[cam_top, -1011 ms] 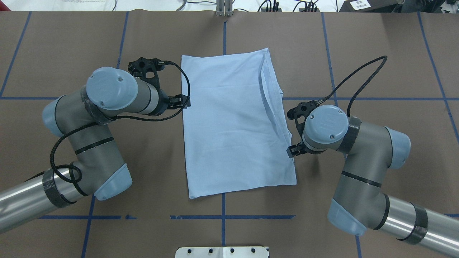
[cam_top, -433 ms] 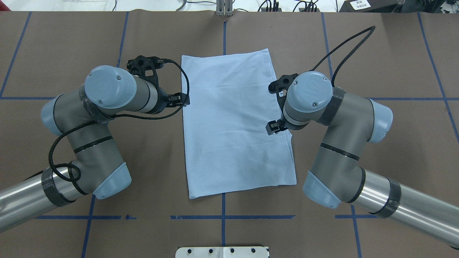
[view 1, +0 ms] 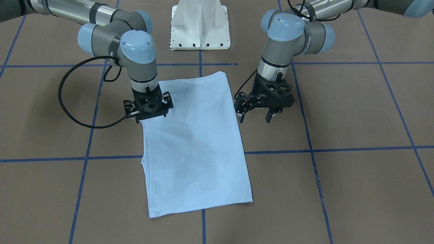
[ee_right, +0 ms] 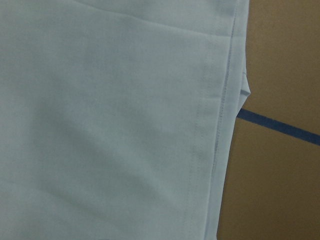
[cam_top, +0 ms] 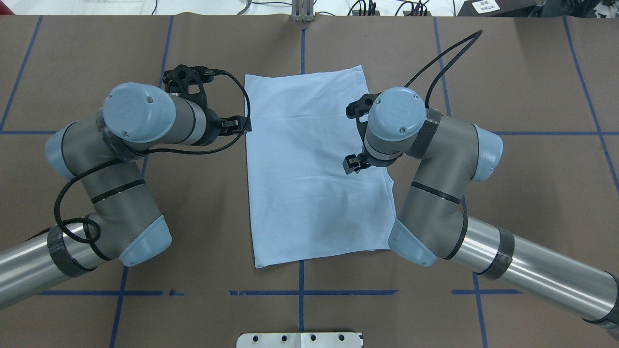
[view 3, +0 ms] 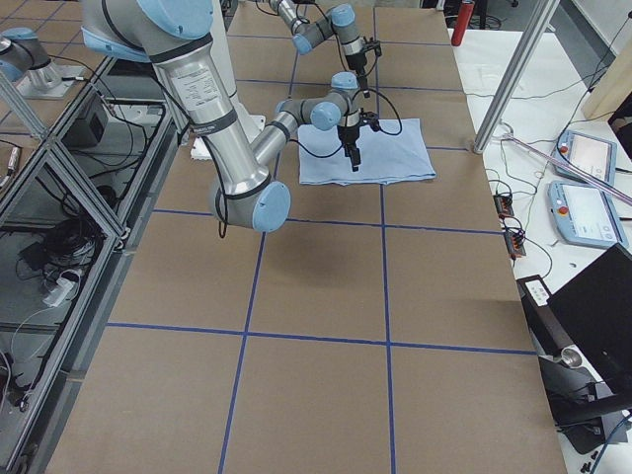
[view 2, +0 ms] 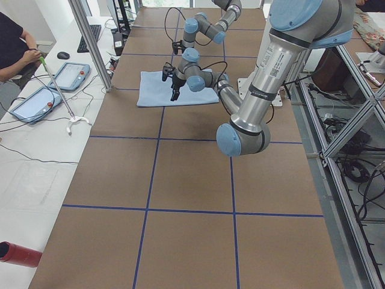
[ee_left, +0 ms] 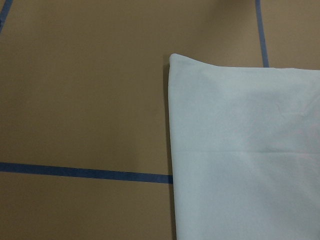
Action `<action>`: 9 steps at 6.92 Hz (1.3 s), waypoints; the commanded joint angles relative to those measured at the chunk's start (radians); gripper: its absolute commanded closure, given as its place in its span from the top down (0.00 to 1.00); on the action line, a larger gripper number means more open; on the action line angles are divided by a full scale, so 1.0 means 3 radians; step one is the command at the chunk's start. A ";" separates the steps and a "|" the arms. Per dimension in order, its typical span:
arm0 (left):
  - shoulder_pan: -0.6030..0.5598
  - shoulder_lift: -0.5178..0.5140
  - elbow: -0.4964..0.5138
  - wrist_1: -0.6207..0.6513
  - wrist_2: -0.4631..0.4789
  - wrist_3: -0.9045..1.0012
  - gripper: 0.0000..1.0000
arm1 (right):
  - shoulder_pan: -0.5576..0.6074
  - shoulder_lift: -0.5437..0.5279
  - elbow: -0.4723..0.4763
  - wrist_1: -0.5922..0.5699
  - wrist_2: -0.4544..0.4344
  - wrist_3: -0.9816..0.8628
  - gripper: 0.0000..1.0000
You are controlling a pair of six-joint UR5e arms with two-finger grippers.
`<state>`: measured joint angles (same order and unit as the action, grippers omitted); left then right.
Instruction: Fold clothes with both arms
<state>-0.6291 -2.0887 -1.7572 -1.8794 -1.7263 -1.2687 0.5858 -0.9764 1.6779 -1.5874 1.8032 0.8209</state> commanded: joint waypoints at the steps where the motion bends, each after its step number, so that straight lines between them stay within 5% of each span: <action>1: 0.0046 0.0267 -0.0171 0.0011 -0.0655 -0.0390 1.00 | 0.0036 -0.0089 0.0229 0.0050 0.0171 0.0020 1.00; 3: 0.0500 0.0300 -0.0258 -0.0004 -0.0450 -0.1589 1.00 | 0.0046 -0.0339 0.0684 0.0050 0.0380 0.0182 1.00; 5: 0.0985 0.0305 -0.0274 0.0057 -0.0234 -0.2267 1.00 | 0.0067 -0.0340 0.0737 0.0050 0.0452 0.0300 1.00; 9: 0.1232 0.0137 -0.0131 0.0221 0.0027 -0.2296 0.91 | 0.0113 -0.0340 0.0737 0.0050 0.0452 0.0311 1.00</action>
<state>-0.2783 -2.0320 -1.8047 -1.8166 -1.7235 -1.9542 0.6166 -1.0774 1.8988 -1.5723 1.9388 0.9145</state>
